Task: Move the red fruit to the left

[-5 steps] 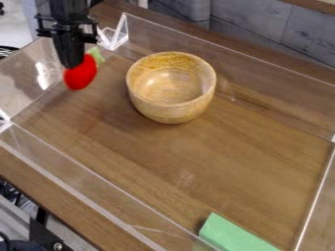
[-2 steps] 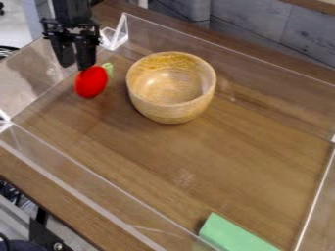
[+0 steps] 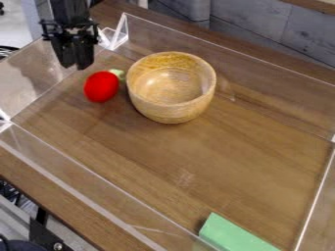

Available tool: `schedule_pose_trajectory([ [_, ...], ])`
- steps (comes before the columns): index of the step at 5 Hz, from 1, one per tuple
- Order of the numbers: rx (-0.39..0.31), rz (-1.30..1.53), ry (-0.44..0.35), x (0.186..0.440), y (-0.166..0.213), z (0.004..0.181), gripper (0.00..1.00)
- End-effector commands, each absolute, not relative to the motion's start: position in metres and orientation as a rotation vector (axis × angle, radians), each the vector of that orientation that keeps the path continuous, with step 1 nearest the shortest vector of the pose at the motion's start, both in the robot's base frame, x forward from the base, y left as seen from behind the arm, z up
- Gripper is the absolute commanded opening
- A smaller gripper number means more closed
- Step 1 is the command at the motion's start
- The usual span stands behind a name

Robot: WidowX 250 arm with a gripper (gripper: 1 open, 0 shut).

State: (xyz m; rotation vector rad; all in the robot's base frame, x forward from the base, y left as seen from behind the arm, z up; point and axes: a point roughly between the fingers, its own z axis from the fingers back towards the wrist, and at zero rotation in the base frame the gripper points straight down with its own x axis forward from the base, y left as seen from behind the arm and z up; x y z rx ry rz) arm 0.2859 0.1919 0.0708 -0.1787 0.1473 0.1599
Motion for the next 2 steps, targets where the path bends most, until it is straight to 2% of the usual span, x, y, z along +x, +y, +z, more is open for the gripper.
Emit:
schedule_pose_trajectory([
  [1, -0.163, 0.186, 0.092, 0.2891, 0.2031, 0.0884, 1.0],
  [2, -0.177, 0.192, 0.08, 0.2898, 0.2031, 0.0929, 1.0],
])
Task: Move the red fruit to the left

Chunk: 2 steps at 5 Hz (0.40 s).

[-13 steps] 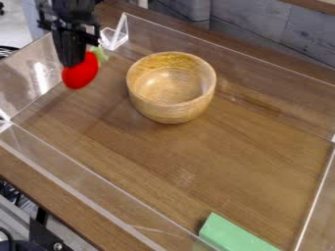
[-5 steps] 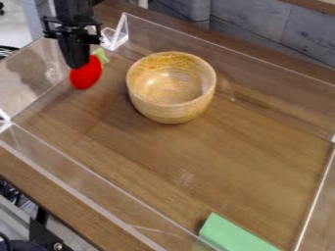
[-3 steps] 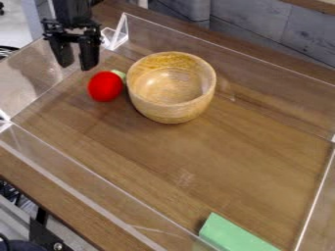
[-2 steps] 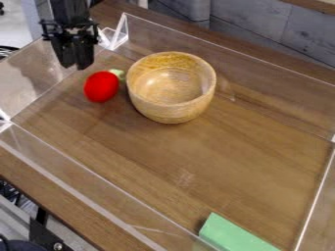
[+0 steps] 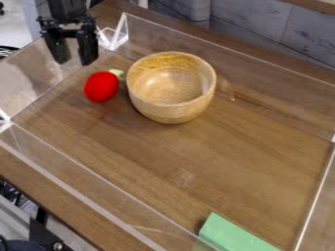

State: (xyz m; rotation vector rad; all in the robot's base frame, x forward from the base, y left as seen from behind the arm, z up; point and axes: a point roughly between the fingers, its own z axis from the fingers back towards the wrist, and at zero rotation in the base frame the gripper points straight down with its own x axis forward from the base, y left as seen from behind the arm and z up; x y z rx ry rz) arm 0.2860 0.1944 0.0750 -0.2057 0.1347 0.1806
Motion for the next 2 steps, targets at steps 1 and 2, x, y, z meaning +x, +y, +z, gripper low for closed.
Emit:
schedule_pose_trajectory([
  [1, -0.195, 0.194, 0.056, 0.2909, 0.2015, 0.103, 1.0],
  [2, -0.208, 0.197, 0.04, 0.2916, 0.2008, 0.1099, 1.0],
])
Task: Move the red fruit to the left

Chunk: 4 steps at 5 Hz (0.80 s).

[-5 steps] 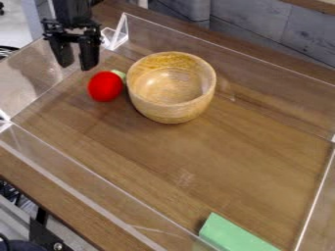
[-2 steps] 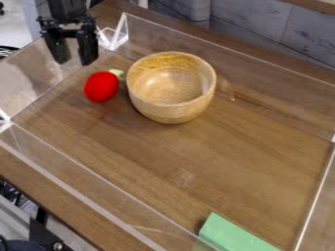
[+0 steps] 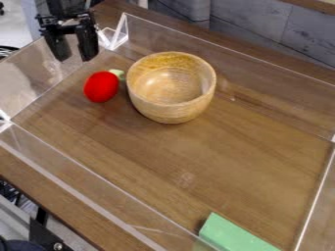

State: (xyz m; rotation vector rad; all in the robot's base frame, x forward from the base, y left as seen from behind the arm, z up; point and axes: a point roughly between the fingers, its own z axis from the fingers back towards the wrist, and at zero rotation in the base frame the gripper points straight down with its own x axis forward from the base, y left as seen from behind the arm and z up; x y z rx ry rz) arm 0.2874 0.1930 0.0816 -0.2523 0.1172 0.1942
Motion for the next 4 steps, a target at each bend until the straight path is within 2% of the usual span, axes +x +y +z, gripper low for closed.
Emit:
schedule_pose_trajectory([
  [1, -0.223, 0.197, 0.022, 0.292, 0.199, 0.119, 1.0],
  [4, -0.26, 0.183, -0.036, 0.292, 0.189, 0.152, 1.0],
])
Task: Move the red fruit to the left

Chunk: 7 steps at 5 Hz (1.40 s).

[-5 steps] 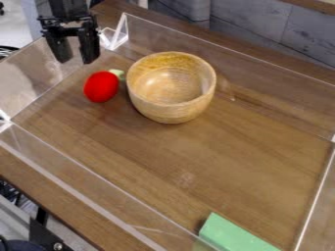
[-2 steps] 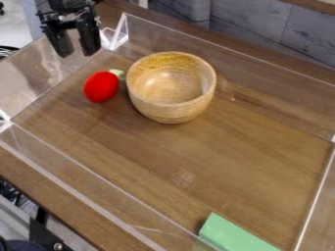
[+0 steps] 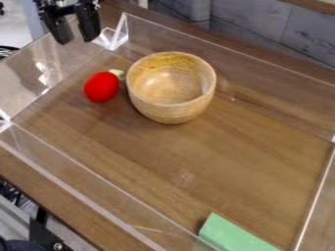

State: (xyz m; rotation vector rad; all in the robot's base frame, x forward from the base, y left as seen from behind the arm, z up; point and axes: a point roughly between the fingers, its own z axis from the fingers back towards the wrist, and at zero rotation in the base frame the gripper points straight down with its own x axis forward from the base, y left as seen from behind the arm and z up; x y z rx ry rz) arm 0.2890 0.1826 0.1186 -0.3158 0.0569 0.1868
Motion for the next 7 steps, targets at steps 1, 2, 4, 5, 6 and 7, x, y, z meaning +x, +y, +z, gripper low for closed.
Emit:
schedule_pose_trajectory([
  [1, -0.268, 0.174, -0.05, 0.291, 0.184, 0.161, 1.0],
  [2, -0.267, 0.162, -0.044, 0.29, 0.179, 0.158, 1.0],
  [4, -0.264, 0.143, -0.033, 0.289, 0.171, 0.149, 1.0],
  [5, -0.277, 0.147, -0.04, 0.288, 0.168, 0.152, 1.0],
  [6, -0.264, 0.157, -0.039, 0.296, 0.176, 0.147, 1.0],
  [7, -0.252, 0.169, -0.038, 0.304, 0.185, 0.142, 1.0],
])
